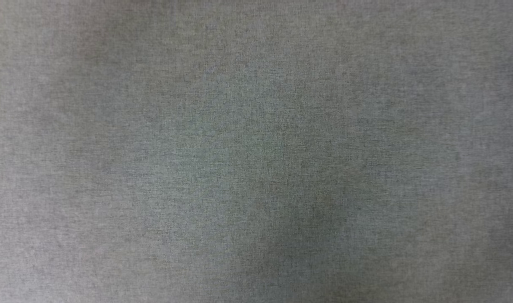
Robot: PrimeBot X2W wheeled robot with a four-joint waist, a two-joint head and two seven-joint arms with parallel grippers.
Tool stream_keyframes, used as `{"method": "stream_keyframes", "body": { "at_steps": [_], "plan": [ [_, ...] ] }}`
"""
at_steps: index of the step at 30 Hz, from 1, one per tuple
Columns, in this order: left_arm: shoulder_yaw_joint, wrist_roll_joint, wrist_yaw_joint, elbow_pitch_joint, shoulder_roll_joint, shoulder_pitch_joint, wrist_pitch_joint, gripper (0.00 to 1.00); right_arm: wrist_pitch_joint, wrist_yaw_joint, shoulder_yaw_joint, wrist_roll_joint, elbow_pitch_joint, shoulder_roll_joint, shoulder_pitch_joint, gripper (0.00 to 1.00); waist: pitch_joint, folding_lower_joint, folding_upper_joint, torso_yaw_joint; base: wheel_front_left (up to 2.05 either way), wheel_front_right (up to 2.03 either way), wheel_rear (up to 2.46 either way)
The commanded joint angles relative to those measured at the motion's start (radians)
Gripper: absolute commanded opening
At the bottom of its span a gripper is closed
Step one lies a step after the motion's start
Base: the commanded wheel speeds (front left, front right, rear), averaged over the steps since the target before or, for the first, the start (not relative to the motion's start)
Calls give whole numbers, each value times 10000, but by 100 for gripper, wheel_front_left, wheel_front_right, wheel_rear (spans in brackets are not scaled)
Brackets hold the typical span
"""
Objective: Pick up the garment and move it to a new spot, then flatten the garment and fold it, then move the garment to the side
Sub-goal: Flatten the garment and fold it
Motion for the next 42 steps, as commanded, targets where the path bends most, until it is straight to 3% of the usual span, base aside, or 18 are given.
{"method": "stream_keyframes", "body": {
  "at_steps": [1,8,9,14,20,21,23,34,42],
  "plan": [
    [-22,-82,-41,51,2,267,-65,0,-87,-11,81,59,75,81,207,0,-85,-1,0,-28,0,0,0],
    [-16,-553,13,98,127,2765,-405,0,-1031,-11,816,972,716,386,2348,0,-767,-1,0,-116,0,0,0],
    [-22,-635,152,-258,282,4206,-452,0,-1375,-11,1189,1253,699,452,3410,0,-1179,-1,0,-163,0,0,0],
    [115,-756,652,-1448,720,6932,-471,0,-1713,-11,1918,1649,260,299,5274,0,-1918,-1,0,-222,0,0,0],
    [24,-995,1464,-3107,1115,10208,-462,0,-1953,-11,2675,2118,-420,-289,7106,0,-2869,-1,0,-210,0,0,0],
    [-161,-1108,1822,-3817,1380,11628,-446,0,-1939,-11,2970,2304,-785,-653,7900,0,-3290,-1,0,-218,0,0,0],
    [-293,-1219,2040,-4307,1622,12531,-357,0,-1911,-11,3099,2416,-1053,-916,8405,0,-3559,-1,0,-236,0,0,0],
    [-967,-2028,3116,-6435,2529,16347,286,0,-1716,-11,2550,3109,-2603,-2613,11499,0,-4863,-1,0,-148,0,0,0],
    [-1137,-2786,3792,-7050,2712,18418,244,0,-1704,-11,1364,3209,-3658,-3153,14608,0,-5539,-1,0,0,0,0,0]
  ]
}}
